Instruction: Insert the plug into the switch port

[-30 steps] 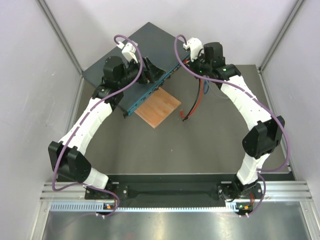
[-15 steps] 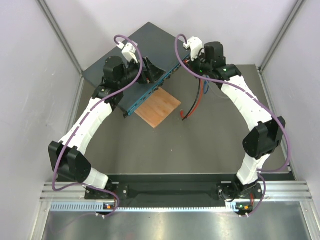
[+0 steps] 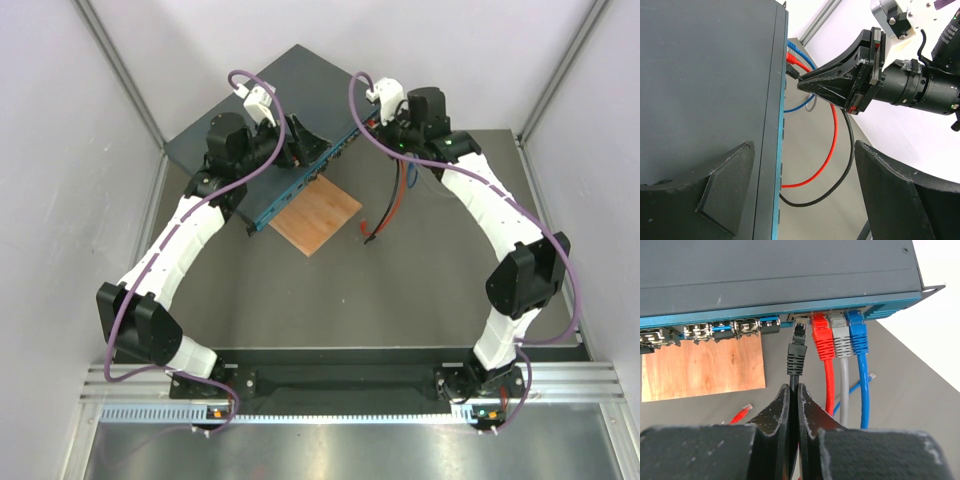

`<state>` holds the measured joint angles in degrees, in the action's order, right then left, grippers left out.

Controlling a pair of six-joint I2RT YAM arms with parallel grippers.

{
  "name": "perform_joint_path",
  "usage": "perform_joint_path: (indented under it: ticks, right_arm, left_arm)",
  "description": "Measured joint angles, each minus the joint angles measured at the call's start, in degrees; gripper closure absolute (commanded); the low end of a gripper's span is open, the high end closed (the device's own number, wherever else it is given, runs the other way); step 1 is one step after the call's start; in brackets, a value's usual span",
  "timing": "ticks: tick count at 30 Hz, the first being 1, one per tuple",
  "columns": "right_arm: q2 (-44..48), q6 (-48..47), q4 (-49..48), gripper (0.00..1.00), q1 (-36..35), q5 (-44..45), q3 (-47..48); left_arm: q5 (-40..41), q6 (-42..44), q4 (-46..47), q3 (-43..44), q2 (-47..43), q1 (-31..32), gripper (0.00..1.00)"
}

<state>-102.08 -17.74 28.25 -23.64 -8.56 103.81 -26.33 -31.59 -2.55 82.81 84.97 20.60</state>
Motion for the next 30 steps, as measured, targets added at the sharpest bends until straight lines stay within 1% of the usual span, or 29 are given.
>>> perform_joint_path:
  ticks: [6, 23, 30]
  right_arm:
    - [0.04, -0.42, -0.07, 1.00, 0.09, -2.08, 0.00]
    - [0.02, -6.97, 0.02, 1.00, 1.55, -5.44, 0.11]
    - [0.02, -8.74, 0.00, 1.00, 3.21, -9.66, 0.13]
  left_arm:
    - [-0.02, 0.00, 0.00, 0.00, 0.00, 0.00, 0.14]
    - [-0.44, -0.04, 0.00, 0.00, 0.04, -0.04, 0.14]
    - [-0.66, -0.28, 0.00, 0.00, 0.04, -0.04, 0.14]
